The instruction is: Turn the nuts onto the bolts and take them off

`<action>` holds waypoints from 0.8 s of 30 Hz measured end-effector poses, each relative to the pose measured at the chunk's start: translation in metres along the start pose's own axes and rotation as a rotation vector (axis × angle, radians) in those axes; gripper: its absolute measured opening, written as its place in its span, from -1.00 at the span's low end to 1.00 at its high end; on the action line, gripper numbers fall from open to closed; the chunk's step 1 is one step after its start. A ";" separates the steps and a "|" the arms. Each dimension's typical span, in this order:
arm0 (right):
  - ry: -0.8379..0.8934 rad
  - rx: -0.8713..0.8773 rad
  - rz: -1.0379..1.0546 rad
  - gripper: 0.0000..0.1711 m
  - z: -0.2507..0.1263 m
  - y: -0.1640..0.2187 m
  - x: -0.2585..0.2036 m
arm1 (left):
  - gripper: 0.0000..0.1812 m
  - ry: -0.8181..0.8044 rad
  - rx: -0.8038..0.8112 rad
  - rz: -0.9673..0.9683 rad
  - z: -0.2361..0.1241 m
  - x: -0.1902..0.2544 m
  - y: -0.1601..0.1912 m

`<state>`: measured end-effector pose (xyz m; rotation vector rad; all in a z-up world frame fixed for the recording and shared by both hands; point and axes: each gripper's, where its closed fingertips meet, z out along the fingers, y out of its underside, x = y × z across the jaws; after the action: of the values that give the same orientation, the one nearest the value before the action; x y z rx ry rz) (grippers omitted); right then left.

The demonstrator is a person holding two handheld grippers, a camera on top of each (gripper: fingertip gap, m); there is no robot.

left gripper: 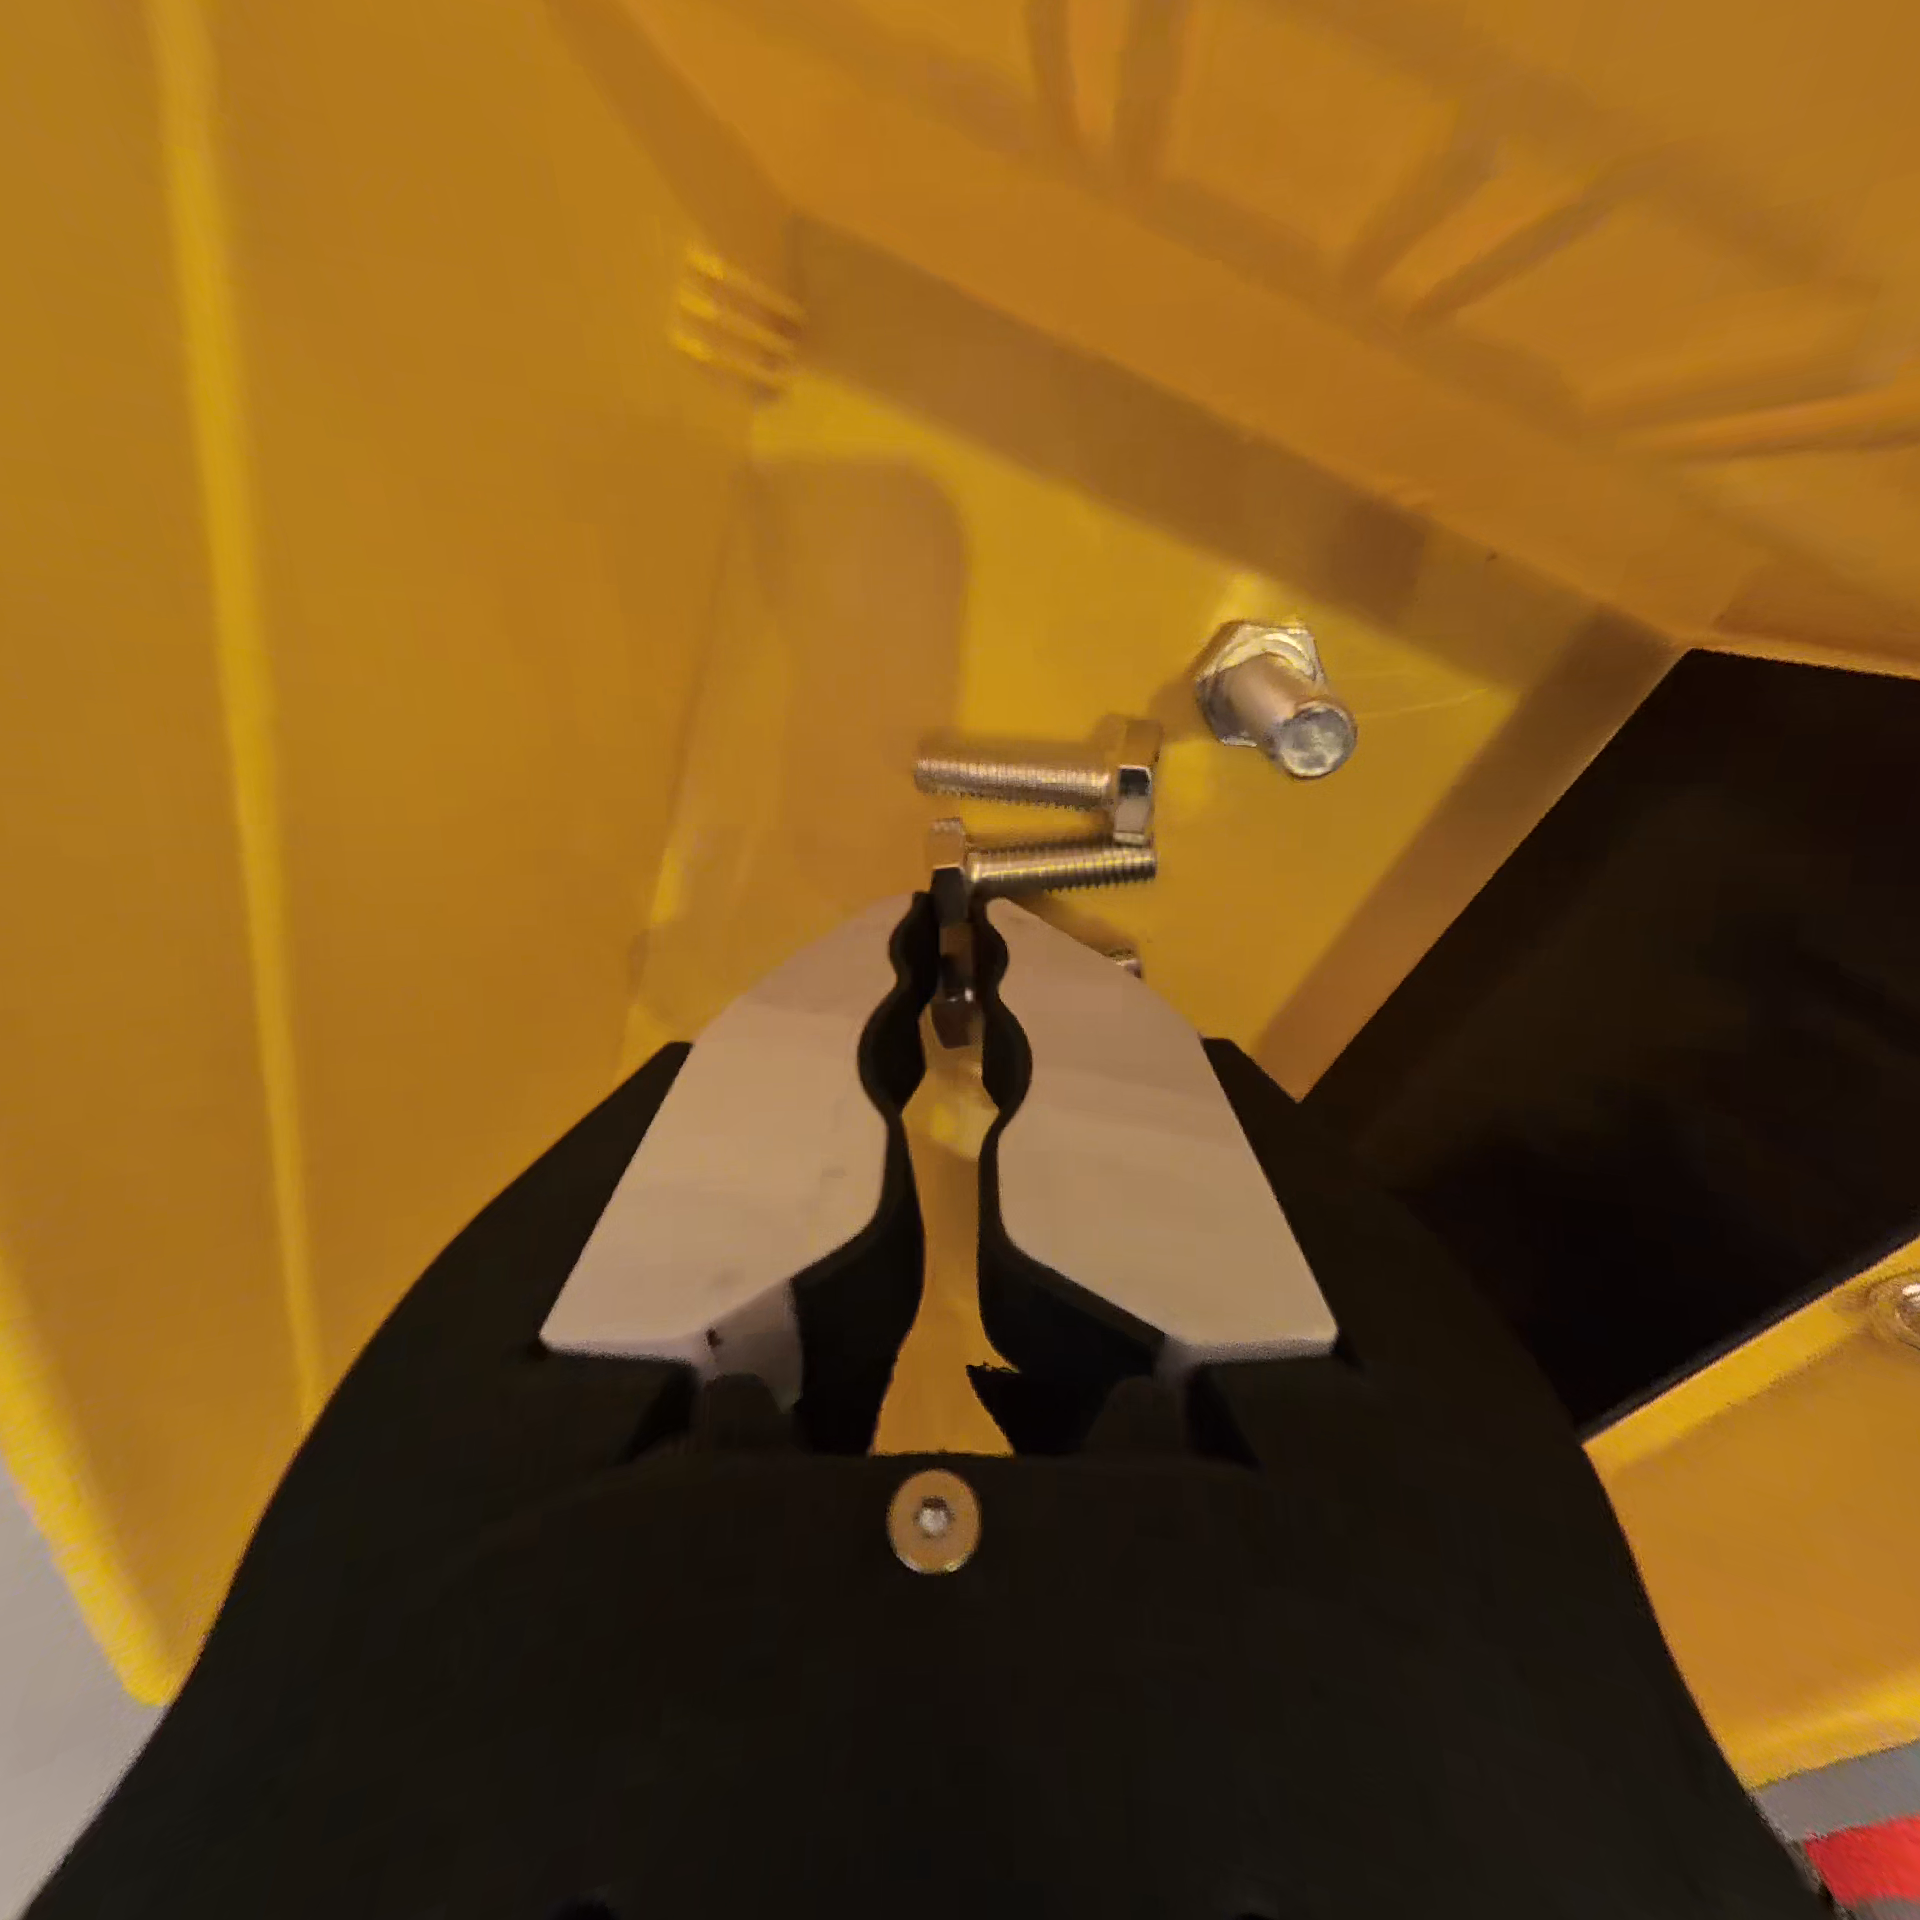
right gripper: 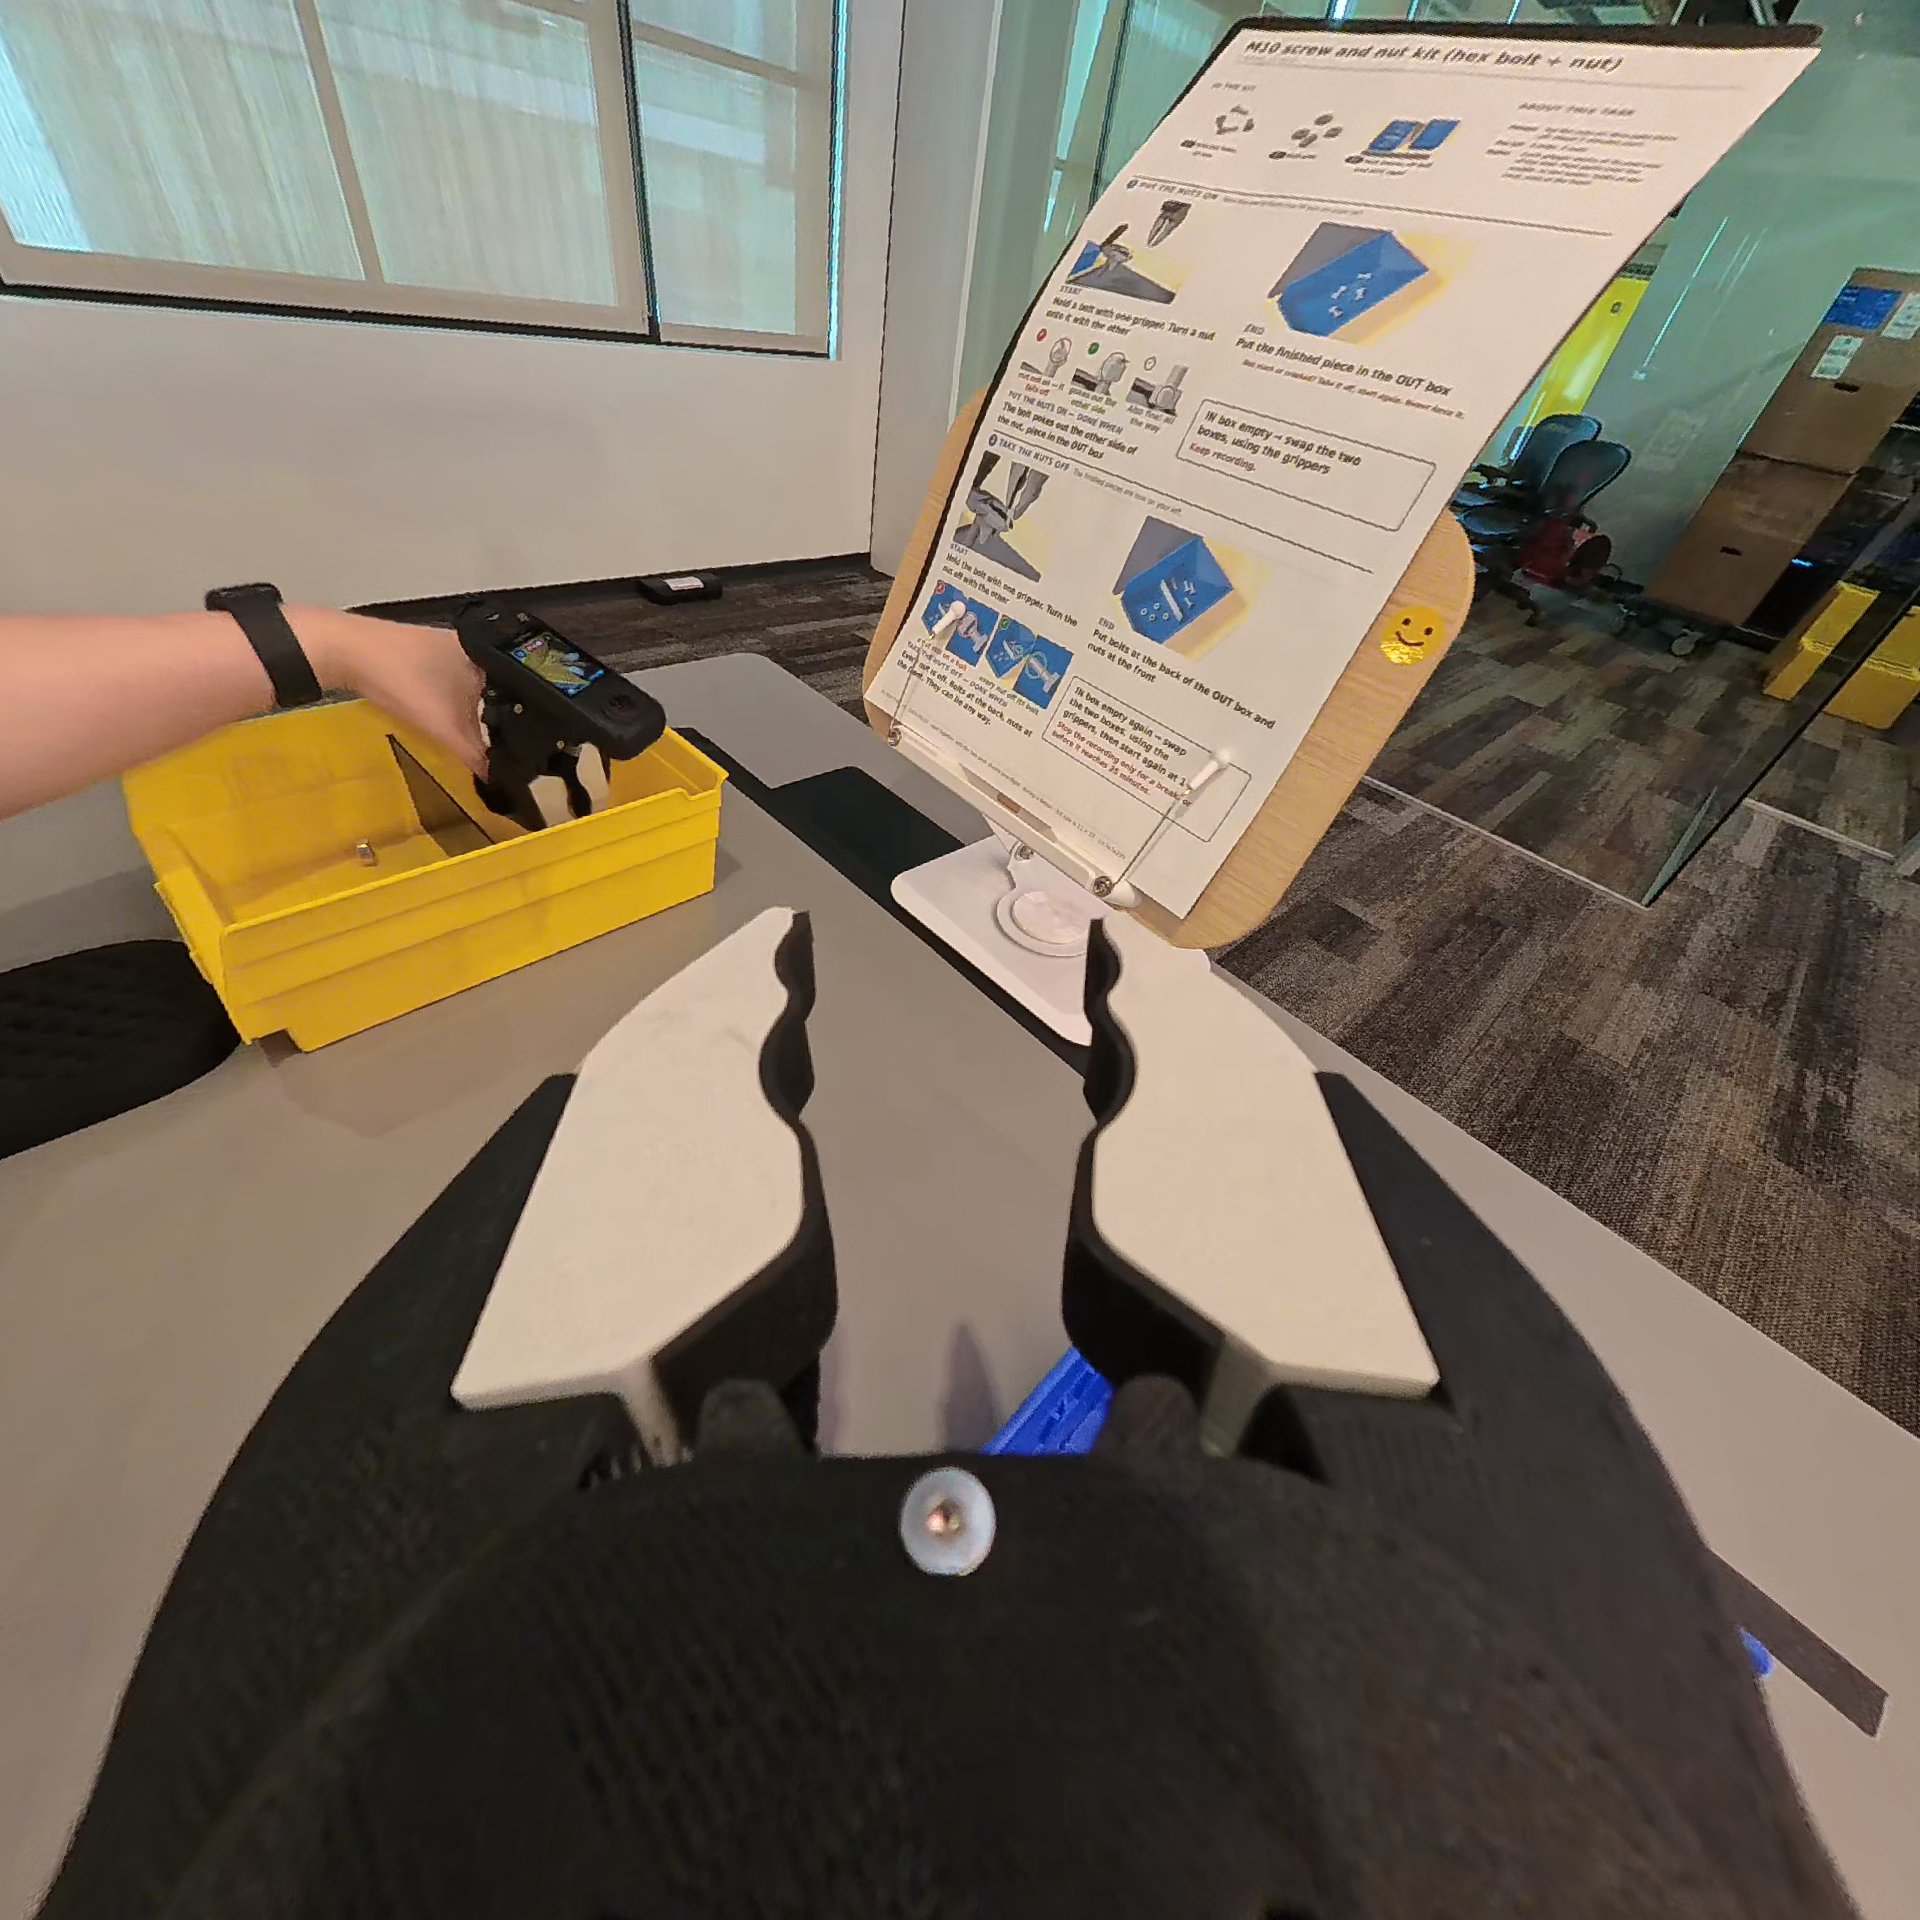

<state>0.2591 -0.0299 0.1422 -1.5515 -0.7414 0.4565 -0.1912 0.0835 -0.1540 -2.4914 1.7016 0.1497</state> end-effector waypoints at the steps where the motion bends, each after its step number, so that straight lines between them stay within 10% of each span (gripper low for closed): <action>1: -0.001 -0.002 -0.002 -0.40 0.000 0.000 0.000 | -0.94 0.004 0.010 -0.007 0.000 -0.001 -0.001; 7: -0.008 -0.004 -0.001 -0.40 0.004 0.000 -0.001 | -0.94 -0.026 0.081 -0.097 -0.016 -0.009 0.004; 13: -0.053 0.025 -0.032 -0.41 0.019 -0.007 -0.019 | -0.94 -0.159 0.413 -0.303 -0.110 -0.024 -0.013; 19: -0.287 0.126 -0.344 -0.36 0.060 -0.017 -0.113 | -0.94 0.238 0.960 -0.402 -0.217 0.076 -0.101; 24: -0.336 0.213 -0.710 -0.40 0.090 0.003 -0.187 | -0.94 0.498 0.999 -0.298 -0.234 0.167 -0.158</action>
<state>0.0656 -0.0935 0.1017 -0.9312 -1.3856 0.2479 0.0196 -0.0495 0.0589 -1.9822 1.0347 -1.1244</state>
